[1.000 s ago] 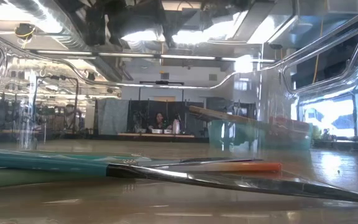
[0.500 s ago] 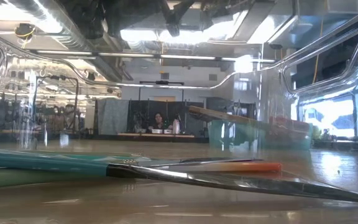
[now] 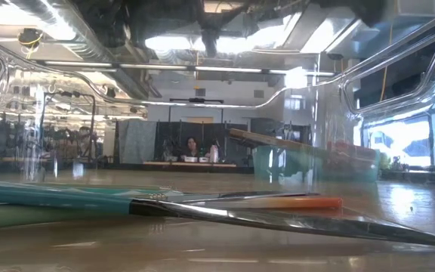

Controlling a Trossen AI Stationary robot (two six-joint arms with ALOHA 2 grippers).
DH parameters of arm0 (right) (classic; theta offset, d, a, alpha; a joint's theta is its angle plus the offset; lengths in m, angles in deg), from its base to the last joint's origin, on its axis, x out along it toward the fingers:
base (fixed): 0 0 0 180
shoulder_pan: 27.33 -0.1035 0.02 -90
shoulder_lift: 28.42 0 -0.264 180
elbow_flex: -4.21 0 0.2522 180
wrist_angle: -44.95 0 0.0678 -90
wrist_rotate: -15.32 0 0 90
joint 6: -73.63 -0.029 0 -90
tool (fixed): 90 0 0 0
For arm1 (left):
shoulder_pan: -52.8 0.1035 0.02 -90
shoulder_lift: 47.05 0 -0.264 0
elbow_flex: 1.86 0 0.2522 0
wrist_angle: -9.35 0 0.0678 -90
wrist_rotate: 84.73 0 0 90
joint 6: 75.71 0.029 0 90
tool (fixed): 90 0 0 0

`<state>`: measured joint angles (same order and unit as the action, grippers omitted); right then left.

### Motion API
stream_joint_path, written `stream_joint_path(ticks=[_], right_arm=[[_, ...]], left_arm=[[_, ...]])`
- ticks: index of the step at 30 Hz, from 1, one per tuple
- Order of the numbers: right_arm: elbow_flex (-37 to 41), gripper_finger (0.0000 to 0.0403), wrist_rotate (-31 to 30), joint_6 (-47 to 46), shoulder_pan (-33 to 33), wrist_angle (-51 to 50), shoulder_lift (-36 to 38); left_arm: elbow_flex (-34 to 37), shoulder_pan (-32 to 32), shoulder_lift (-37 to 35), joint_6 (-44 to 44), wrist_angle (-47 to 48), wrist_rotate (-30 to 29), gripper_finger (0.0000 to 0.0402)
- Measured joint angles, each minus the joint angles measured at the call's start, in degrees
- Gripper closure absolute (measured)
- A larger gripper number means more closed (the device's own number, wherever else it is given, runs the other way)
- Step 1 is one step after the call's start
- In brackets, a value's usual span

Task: Pick & Place Kitchen Items
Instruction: Return to Home Position

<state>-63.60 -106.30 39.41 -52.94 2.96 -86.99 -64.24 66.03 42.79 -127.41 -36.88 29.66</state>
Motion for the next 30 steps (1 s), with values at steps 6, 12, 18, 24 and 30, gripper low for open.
stream_joint_path(ticks=[6, 12, 18, 24, 30], right_arm=[[14.18, 0.0274, 0.58, 2.28, 0.05, 7.84, 14.94], [24.85, 0.0274, -0.22, 3.92, 0.15, 10.27, 29.34], [33.14, 0.0274, -0.78, 7.06, 0.15, 13.01, 41.55], [40.68, 0.0274, 0.09, 8.92, 0.17, 16.70, 50.56], [49.78, 0.0274, -1.39, 0.98, 1.70, 19.01, 57.36]], left_arm=[[0.00, 0.03, 0.02, 0.45, 2.98, -1.65, 0.0121], [0.00, 0.00, 0.02, 2.78, 4.97, -2.90, 0.0121], [0.00, -0.02, 0.02, 4.07, 5.01, -3.38, 0.0121], [0.00, 0.05, 0.02, 3.43, 5.02, -3.21, 0.0121], [0.00, 0.79, 0.02, 2.07, 5.25, -2.74, 0.0121]])
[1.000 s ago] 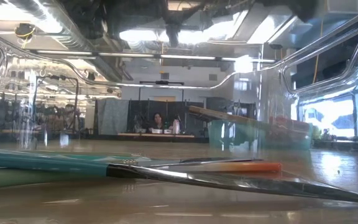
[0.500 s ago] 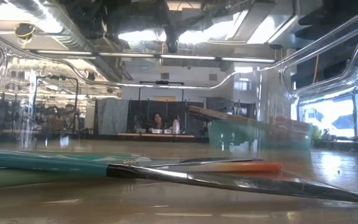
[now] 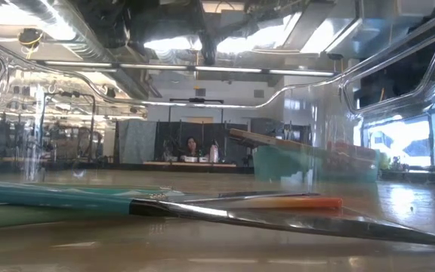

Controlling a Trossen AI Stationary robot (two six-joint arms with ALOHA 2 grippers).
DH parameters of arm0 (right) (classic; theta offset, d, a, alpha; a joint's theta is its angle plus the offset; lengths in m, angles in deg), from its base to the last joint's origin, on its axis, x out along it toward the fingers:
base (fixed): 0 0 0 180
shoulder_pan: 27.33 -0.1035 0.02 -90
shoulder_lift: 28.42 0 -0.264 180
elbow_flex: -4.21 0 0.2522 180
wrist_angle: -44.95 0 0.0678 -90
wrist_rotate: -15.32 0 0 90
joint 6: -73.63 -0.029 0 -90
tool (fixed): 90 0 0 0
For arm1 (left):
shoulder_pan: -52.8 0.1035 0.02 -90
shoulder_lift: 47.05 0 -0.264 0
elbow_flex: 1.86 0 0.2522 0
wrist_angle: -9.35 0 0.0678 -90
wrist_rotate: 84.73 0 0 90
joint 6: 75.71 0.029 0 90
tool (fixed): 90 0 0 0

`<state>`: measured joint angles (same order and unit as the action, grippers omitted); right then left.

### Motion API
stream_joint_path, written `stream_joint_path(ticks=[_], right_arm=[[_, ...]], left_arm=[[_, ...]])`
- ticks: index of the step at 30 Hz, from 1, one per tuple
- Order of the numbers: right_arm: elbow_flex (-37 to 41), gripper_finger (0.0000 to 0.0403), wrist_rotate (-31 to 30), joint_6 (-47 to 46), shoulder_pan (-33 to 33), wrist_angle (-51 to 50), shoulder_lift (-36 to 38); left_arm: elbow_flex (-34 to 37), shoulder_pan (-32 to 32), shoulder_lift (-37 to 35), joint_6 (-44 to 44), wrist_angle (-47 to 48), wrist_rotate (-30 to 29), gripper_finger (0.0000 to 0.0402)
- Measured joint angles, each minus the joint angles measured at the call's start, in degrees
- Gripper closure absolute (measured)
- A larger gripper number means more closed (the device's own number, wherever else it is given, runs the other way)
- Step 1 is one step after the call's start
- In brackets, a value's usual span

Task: Pick & Place Kitchen Items
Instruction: Return to Home Position

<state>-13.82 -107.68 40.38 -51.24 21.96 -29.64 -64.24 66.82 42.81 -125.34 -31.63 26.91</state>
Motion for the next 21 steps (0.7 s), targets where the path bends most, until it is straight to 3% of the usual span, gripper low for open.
stream_joint_path(ticks=[9, 16, 21], right_arm=[[0.79, 0.0275, 2.70, 5.82, 5.40, 3.32, 1.23], [1.75, 0.0275, 11.73, 12.18, 10.99, 6.97, 1.25], [1.77, 0.0275, 13.75, 13.75, 14.54, 6.96, 1.25]], left_arm=[[0.10, 1.40, 0.00, -0.75, 2.71, 0.55, 0.0121], [0.11, 1.51, 0.00, -0.74, 3.15, 3.02, 0.0121], [0.11, 1.52, 0.00, -0.62, 3.13, 5.05, 0.0121]])
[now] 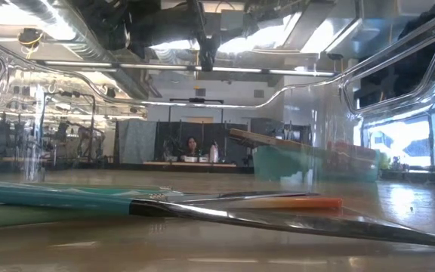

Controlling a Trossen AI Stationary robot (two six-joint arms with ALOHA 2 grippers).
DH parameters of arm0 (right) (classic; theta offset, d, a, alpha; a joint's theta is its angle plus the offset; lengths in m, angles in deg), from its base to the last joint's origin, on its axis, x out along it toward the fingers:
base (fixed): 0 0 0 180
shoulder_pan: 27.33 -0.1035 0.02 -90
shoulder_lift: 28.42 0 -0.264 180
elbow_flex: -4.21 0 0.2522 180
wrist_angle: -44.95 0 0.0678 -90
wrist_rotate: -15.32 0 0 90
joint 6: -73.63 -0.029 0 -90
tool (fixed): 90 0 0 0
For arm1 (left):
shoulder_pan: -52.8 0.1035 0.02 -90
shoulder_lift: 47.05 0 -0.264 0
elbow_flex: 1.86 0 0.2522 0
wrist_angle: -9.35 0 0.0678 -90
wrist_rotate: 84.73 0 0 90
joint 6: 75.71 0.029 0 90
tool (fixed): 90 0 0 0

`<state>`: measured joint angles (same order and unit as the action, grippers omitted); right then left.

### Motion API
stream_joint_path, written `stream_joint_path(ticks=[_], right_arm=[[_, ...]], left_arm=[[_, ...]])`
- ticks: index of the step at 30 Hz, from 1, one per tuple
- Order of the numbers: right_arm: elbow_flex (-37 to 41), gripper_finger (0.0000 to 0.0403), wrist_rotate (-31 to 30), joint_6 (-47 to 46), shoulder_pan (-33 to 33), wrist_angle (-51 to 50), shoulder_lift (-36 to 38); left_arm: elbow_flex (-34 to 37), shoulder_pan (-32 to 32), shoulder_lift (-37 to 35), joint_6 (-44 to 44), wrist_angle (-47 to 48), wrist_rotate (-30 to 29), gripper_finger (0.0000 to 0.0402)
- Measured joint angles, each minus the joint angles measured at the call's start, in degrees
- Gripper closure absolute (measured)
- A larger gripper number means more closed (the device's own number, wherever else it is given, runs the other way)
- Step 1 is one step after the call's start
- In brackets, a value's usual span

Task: Pick & Place Kitchen Items
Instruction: Return to Home Position

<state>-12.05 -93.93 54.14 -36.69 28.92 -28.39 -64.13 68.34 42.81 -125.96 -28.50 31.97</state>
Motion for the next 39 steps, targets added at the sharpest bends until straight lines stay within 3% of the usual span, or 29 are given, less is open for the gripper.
stream_joint_path(ticks=[14, 24, 36, 39], right_arm=[[0.35, 0.0275, 9.22, -0.62, 7.06, -0.04, -0.02], [0.35, 0.0274, 9.40, -0.86, 11.13, 0.02, -0.81], [0.35, 0.0274, 9.40, -0.69, 11.58, 0.00, -1.18], [0.35, 0.0274, 3.88, -6.95, 11.58, 0.89, -1.22]], left_arm=[[0.02, 0.03, 0.00, 3.07, -0.57, 3.48, 0.0121], [0.02, 0.82, 0.00, 5.04, -0.44, 4.99, 0.0121], [0.07, 4.95, -0.95, 15.83, -1.31, 5.38, 0.0121], [0.26, 5.28, -2.87, 18.30, -1.27, 5.09, 0.0121]])
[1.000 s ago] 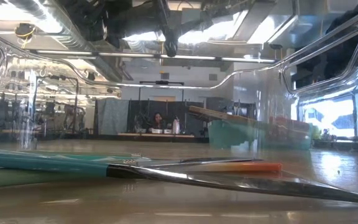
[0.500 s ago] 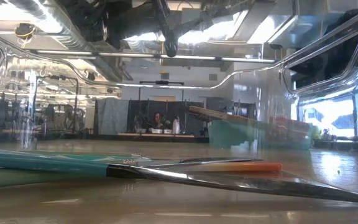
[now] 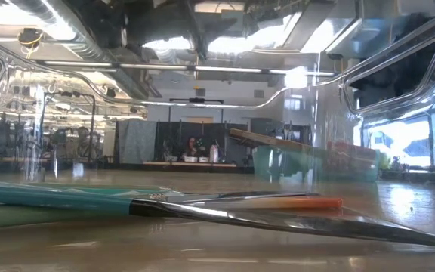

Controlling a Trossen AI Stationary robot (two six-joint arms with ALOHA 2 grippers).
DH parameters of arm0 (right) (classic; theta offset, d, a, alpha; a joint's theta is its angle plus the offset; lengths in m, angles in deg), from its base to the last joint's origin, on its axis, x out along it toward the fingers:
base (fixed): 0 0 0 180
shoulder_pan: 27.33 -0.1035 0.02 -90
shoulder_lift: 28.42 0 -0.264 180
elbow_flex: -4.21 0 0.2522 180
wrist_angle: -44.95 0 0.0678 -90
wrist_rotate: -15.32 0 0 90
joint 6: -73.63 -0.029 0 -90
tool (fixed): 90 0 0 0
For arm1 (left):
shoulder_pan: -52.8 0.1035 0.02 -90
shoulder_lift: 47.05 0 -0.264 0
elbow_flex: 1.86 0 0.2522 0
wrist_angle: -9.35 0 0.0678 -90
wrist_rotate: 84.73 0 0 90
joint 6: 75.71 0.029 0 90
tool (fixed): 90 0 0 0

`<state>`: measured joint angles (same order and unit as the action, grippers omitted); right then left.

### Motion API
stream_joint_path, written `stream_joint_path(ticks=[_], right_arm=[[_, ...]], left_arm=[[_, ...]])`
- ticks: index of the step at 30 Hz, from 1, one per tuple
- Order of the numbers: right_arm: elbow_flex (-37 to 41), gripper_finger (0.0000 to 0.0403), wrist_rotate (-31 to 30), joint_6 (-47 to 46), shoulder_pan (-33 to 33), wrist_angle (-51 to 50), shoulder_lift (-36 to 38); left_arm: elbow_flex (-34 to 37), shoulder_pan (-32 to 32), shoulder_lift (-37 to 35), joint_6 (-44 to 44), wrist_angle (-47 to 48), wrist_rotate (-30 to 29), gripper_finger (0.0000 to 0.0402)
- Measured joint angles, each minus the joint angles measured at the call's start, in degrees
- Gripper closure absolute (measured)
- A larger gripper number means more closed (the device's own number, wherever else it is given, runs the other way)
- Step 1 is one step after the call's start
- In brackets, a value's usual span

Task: Pick & Place Kitchen Items
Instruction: Return to Home Position

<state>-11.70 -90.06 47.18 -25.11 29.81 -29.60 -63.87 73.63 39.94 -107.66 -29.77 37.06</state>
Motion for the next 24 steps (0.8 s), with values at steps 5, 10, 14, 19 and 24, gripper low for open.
stream_joint_path(ticks=[5, 10, 14, 19, 24], right_arm=[[0.00, 0.0274, -16.17, -18.23, 0.03, 0.85, -0.10], [0.00, 0.0274, -17.23, -19.12, 0.02, 0.71, -0.12], [0.00, 0.0274, -16.93, -18.54, 0.02, 0.69, -0.12], [0.00, 0.0274, -16.94, -18.52, 0.02, 0.69, -0.12], [0.00, 0.0274, -16.94, -18.52, 0.02, 0.59, -0.12]], left_arm=[[3.20, 0.31, -7.09, 2.36, 3.88, -4.13, 0.0121], [8.72, -1.30, -17.75, 6.52, 10.60, -9.05, 0.0121], [14.23, -3.93, -26.89, 9.23, 13.51, -14.92, 0.0121], [21.96, -7.62, -37.71, 11.20, 14.16, -23.93, 0.0121], [28.83, -11.23, -46.92, 14.79, 14.18, -29.48, 0.0121]])
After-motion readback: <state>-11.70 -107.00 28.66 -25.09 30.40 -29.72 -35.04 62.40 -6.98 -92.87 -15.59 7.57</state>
